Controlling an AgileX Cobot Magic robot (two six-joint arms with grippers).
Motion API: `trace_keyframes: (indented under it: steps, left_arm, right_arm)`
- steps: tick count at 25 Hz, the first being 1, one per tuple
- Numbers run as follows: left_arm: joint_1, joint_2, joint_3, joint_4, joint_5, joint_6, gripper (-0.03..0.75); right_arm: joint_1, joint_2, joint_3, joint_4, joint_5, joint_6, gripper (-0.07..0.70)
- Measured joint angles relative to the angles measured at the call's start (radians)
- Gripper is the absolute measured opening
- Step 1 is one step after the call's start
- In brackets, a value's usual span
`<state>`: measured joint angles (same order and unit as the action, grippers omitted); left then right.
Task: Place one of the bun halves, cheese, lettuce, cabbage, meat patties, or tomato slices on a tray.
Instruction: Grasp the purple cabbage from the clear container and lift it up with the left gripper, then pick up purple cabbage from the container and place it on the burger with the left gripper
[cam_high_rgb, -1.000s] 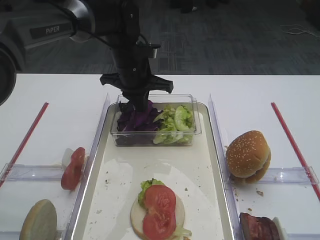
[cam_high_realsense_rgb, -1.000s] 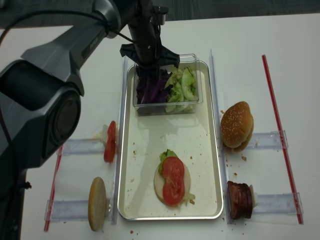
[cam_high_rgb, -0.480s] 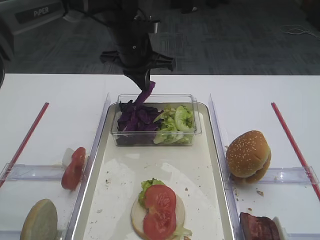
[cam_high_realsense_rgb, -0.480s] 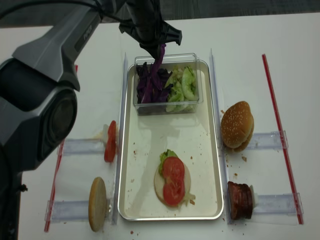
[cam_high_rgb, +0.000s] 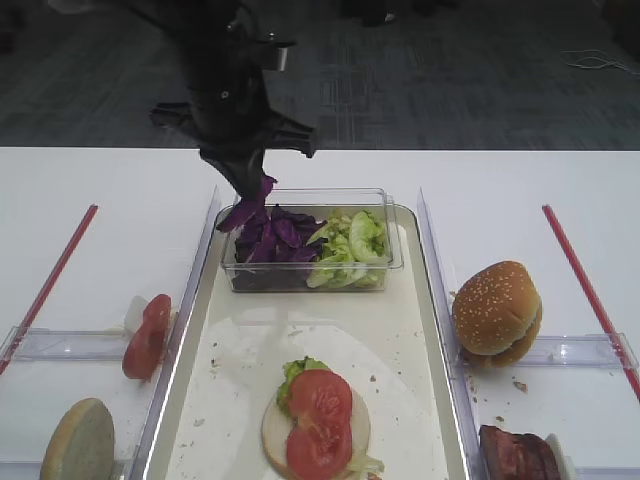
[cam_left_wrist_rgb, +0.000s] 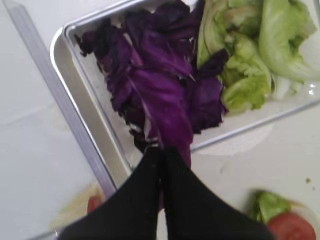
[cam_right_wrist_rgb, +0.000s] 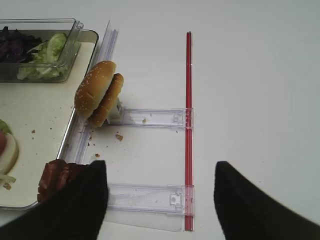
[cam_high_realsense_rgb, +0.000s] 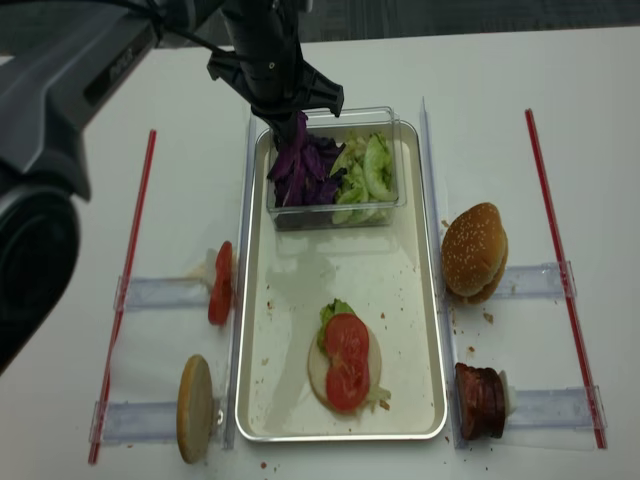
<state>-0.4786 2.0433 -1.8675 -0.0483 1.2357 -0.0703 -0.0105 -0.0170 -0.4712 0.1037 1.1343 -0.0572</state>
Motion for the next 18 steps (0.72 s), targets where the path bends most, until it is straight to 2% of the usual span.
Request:
trace_keyframes:
  steps: [5, 9, 15, 18]
  left_arm:
    - [-0.006, -0.165, 0.199, 0.002, -0.007, 0.000, -0.016]
    - [-0.013, -0.265, 0.356, -0.032, -0.076, 0.000, -0.017]
    - [-0.021, -0.378, 0.519, -0.058, -0.120, 0.000, -0.017]
    - [-0.046, -0.412, 0.584, -0.065, -0.140, 0.000, -0.017]
  right_arm:
    - [0.000, 0.000, 0.000, 0.000, 0.000, 0.000, 0.468]
    - [0.000, 0.000, 0.000, 0.000, 0.000, 0.000, 0.468]
    - [0.000, 0.000, 0.000, 0.000, 0.000, 0.000, 0.468]
    - [0.000, 0.000, 0.000, 0.000, 0.000, 0.000, 0.468]
